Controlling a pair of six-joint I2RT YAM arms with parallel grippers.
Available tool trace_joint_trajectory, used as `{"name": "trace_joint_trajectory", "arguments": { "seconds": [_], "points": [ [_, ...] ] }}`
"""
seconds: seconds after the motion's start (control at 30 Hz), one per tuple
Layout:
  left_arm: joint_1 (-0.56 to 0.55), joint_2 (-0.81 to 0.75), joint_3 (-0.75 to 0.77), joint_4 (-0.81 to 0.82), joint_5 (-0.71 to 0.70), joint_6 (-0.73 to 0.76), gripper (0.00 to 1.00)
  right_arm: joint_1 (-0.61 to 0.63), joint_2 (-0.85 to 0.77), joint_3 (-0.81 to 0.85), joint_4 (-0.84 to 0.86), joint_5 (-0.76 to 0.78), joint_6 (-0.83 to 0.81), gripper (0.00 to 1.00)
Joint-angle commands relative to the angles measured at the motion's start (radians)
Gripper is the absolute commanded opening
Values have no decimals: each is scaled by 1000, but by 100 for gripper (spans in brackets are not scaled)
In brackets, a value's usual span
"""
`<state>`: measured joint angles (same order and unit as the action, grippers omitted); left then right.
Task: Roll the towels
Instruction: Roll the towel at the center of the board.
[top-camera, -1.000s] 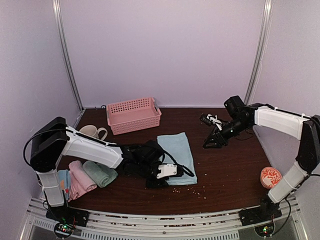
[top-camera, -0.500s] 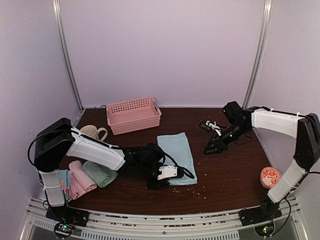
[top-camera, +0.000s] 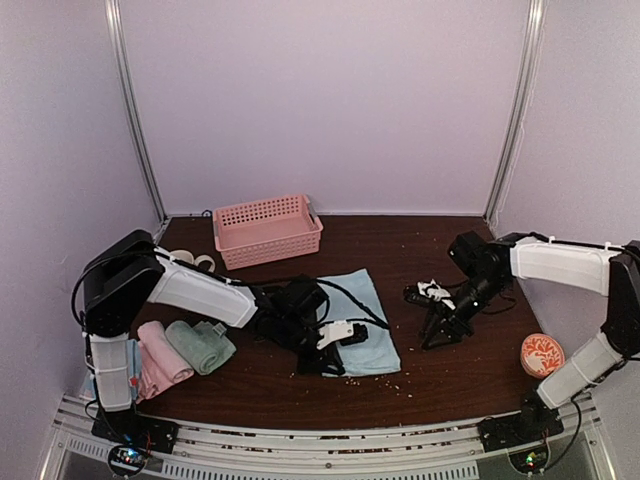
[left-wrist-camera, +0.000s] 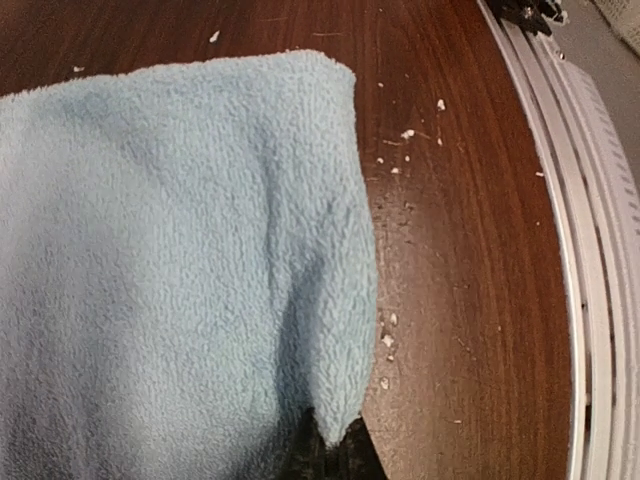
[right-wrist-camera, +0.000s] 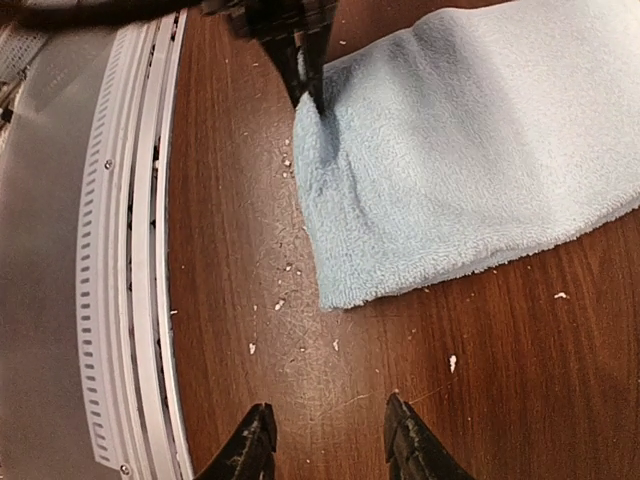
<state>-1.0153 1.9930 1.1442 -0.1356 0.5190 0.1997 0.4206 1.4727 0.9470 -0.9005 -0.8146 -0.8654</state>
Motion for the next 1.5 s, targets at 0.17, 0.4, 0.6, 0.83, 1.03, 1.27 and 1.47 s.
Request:
{"name": "trace_joint_trajectory", "arguments": {
  "seconds": [0.17,0.4,0.6,0.83,1.03,1.27,1.47],
  "points": [
    [107,125,85,-21,376,-268,0,263,-151,-129,329,278,134,39],
    [130,151,79,25,438,-353,0,405,-66,-140,480,388,171,42],
    [130,167,70,22,440,-358,0,481,11,-140,554,448,169,43],
    [130,165,68,21,436,-358,0,532,59,-153,568,489,160,42],
    [132,168,56,25,434,-345,0,533,71,-162,592,553,176,34],
    [133,164,38,30,429,-338,0,533,76,-175,579,592,173,34],
    [136,162,34,30,427,-328,0,531,53,-194,554,625,172,19]
  ]
}}
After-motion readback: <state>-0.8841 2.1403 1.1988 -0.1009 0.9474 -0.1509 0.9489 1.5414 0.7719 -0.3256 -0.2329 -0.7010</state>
